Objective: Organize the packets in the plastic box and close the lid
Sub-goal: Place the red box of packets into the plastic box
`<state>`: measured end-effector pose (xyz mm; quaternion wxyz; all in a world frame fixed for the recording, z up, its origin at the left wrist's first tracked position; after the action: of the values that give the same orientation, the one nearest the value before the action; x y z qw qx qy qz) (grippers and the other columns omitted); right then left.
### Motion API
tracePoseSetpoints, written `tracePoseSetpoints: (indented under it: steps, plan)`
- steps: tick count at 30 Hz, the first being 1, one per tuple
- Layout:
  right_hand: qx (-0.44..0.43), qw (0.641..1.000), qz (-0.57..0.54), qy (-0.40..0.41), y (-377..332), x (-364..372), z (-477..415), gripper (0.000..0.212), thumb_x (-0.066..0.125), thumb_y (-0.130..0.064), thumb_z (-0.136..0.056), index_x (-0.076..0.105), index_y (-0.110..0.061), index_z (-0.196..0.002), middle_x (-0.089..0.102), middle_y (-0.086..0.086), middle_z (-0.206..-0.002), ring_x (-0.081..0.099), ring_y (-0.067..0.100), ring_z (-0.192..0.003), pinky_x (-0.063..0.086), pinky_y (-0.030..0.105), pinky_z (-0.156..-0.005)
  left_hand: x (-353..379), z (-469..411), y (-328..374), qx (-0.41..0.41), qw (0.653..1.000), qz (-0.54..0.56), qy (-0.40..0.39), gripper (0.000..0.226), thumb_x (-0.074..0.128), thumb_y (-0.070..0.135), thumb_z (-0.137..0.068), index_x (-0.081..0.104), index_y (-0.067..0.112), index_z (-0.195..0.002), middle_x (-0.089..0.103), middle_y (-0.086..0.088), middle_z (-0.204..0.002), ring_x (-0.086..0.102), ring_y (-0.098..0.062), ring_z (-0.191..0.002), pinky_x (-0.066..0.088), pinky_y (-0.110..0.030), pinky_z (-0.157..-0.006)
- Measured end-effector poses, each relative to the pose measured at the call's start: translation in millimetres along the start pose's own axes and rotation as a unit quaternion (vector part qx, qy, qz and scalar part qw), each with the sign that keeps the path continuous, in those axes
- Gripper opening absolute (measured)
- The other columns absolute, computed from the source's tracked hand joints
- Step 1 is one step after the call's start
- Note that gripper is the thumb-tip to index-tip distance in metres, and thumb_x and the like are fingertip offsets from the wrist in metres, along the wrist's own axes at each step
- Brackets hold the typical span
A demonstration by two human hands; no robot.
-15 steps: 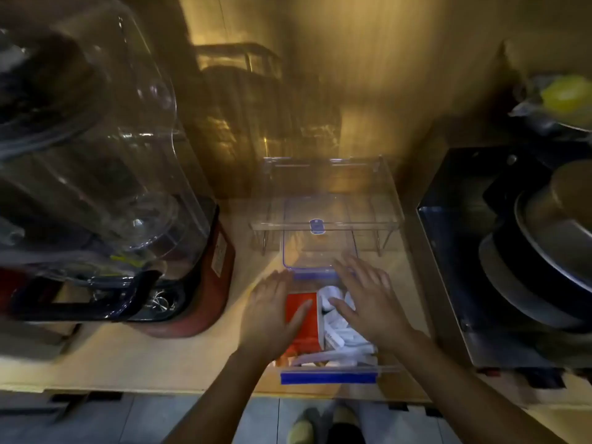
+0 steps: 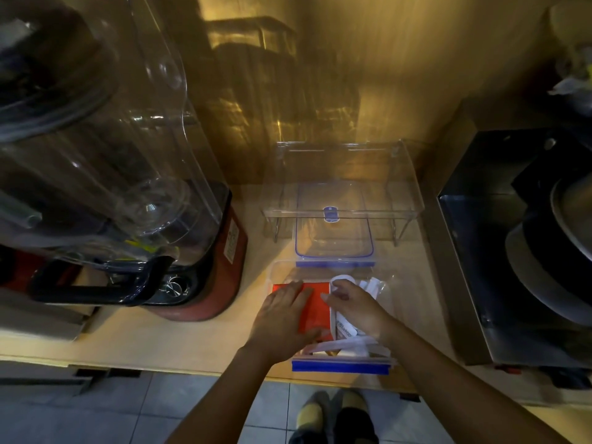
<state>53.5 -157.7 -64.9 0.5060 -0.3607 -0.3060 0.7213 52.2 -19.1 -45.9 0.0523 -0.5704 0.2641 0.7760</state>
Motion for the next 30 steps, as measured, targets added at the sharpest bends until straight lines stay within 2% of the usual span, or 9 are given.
tracePoseSetpoints:
  steps: [2, 4, 5, 8, 10, 16, 21, 27, 30]
  plan:
    - [0.033, 0.997, -0.06, -0.03, 2, 5, -5, 0.025, 0.057, -0.024, -0.091, 0.054, -0.009, -0.111, 0.064, 0.007, -0.106, 0.062, 0.02, -0.098, 0.053, 0.032, -0.082, 1, 0, 0, -0.001, 1.0, -0.008, 0.003, 0.081, 0.05, 0.065, -0.077, 0.02, 0.028, -0.142, 0.024, 0.001, -0.153, 0.023, -0.02, -0.138, 0.018, -0.037, -0.113]
    - [0.08, 0.99, -0.092, -0.064, 1, 9, -5, 0.029, 0.061, -0.029, -0.088, 0.055, -0.014, -0.112, 0.066, 0.001, -0.098, 0.064, 0.016, -0.09, 0.052, 0.024, -0.066, 0, 0, 1, 0.004, 1.0, -0.009, 0.012, 0.076, 0.05, 0.063, -0.079, 0.023, 0.028, -0.141, 0.027, 0.002, -0.152, 0.025, -0.018, -0.138, 0.017, -0.035, -0.113]
    - [0.104, 0.988, -0.087, -0.076, 2, 10, -5, 0.032, 0.063, -0.033, -0.086, 0.055, -0.015, -0.112, 0.067, 0.001, -0.099, 0.063, 0.015, -0.09, 0.049, 0.021, -0.064, 0, 1, 1, 0.004, 1.0, -0.008, 0.016, 0.075, 0.05, 0.062, -0.079, 0.024, 0.028, -0.141, 0.028, 0.002, -0.152, 0.026, -0.018, -0.137, 0.018, -0.035, -0.112]
    - [0.151, 0.985, -0.048, -0.068, 9, 7, -10, 0.045, 0.067, -0.041, -0.079, 0.055, -0.017, -0.114, 0.065, 0.003, -0.112, 0.056, 0.02, -0.108, 0.04, 0.03, -0.086, -1, 3, 2, 0.004, 1.0, -0.002, 0.025, 0.073, 0.05, 0.061, -0.079, 0.026, 0.028, -0.14, 0.031, 0.003, -0.15, 0.028, -0.017, -0.135, 0.019, -0.033, -0.112]
    - [0.147, 0.986, -0.031, -0.068, 10, 8, -12, 0.045, 0.068, -0.042, -0.077, 0.055, -0.019, -0.114, 0.064, 0.002, -0.113, 0.053, 0.021, -0.111, 0.037, 0.033, -0.087, -2, 3, 3, 0.003, 1.0, -0.002, 0.031, 0.072, 0.051, 0.061, -0.08, 0.028, 0.028, -0.139, 0.033, 0.004, -0.148, 0.03, -0.016, -0.134, 0.021, -0.033, -0.111]
    - [0.151, 0.978, -0.106, -0.101, 2, 16, -9, 0.034, 0.073, -0.033, -0.075, 0.055, -0.023, -0.103, 0.068, -0.001, -0.1, 0.06, 0.011, -0.09, 0.04, 0.022, -0.06, -4, 6, -1, -0.011, 0.998, 0.013, 0.061, 0.073, 0.053, 0.063, -0.077, 0.032, 0.028, -0.137, 0.039, 0.006, -0.145, 0.034, -0.014, -0.131, 0.023, -0.03, -0.109]
    - [0.152, 0.969, -0.18, -0.08, 3, 17, -6, 0.046, 0.073, -0.024, -0.075, 0.055, -0.011, -0.116, 0.067, 0.01, -0.107, 0.06, 0.024, -0.1, 0.047, 0.029, -0.068, -8, 9, -3, -0.027, 0.996, 0.055, 0.067, 0.075, 0.049, 0.069, -0.076, 0.031, 0.028, -0.137, 0.04, 0.006, -0.144, 0.039, -0.015, -0.128, 0.03, -0.032, -0.107]
    - [0.111, 0.959, -0.246, -0.082, -8, 11, 9, 0.034, 0.074, -0.016, -0.073, 0.057, -0.016, -0.102, 0.065, 0.014, -0.104, 0.062, 0.03, -0.096, 0.058, 0.04, -0.068, -27, 12, -2, -0.015, 0.984, 0.164, 0.063, 0.066, 0.052, 0.064, -0.078, 0.037, 0.031, -0.132, 0.048, 0.005, -0.134, 0.046, -0.012, -0.118, 0.041, -0.031, -0.098]
    - [0.066, 0.981, -0.175, -0.049, -24, -1, 10, 0.043, 0.075, -0.009, -0.07, 0.055, -0.014, -0.107, 0.062, 0.009, -0.106, 0.061, 0.024, -0.091, 0.053, 0.032, -0.062, -50, 8, -5, -0.018, 0.978, 0.178, 0.109, 0.055, 0.058, 0.053, -0.08, 0.046, 0.025, -0.126, 0.057, 0.0, -0.123, 0.053, -0.016, -0.109, 0.043, -0.028, -0.088]
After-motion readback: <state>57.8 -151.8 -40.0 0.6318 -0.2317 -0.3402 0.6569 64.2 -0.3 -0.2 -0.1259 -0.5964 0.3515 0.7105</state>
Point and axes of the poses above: each hand's wrist, its own z-axis away from the middle knuckle, its own x-axis out of the palm, y = z × x, the point moved 7 cm from there along -z, towards the middle knuckle
